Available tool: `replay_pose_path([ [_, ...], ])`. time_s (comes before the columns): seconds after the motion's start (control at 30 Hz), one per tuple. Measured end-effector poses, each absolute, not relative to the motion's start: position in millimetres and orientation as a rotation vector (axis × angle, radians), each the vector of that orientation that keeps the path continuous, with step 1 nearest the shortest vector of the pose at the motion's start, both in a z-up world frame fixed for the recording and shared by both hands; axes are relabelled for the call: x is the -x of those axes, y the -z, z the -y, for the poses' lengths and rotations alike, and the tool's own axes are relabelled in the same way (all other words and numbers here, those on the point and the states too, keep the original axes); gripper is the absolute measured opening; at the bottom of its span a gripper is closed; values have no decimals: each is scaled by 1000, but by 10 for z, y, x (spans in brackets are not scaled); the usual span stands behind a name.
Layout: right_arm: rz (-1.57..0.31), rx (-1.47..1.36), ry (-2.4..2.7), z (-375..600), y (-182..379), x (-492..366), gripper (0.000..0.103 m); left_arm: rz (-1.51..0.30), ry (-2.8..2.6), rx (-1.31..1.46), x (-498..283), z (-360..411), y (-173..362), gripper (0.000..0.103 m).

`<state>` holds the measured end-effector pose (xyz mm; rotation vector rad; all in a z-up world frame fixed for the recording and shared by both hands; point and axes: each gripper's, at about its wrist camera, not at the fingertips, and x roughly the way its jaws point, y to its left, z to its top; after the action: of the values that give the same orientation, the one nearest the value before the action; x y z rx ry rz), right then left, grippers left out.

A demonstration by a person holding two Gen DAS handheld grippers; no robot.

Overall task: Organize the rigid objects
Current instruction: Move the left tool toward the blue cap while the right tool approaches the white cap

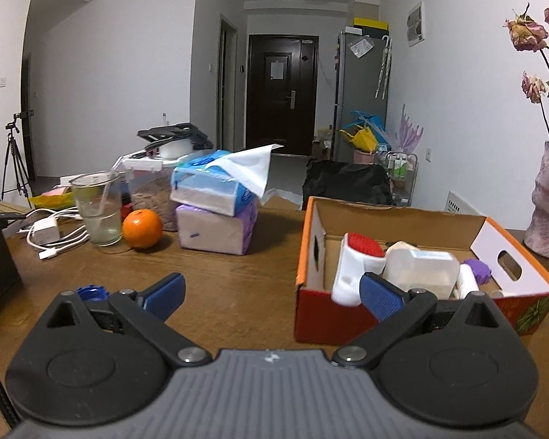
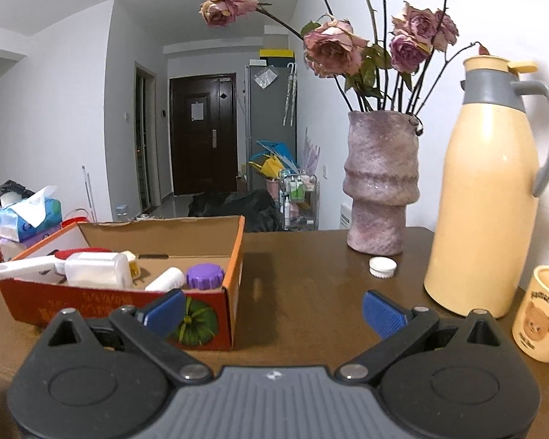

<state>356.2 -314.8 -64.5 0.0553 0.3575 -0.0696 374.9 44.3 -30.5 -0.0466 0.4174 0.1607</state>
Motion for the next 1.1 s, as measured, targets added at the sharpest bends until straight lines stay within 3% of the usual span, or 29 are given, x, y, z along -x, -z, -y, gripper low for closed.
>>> replay_pose_path([
  [0.7, -355, -71, 186, 3478, 843, -3636, 103, -479, -325, 97, -3644, -1094, 512, 103],
  [1.1, -402, -61, 239, 3764, 961, -4131, 91, -522, -395, 121, -3741, -1397, 629, 103],
])
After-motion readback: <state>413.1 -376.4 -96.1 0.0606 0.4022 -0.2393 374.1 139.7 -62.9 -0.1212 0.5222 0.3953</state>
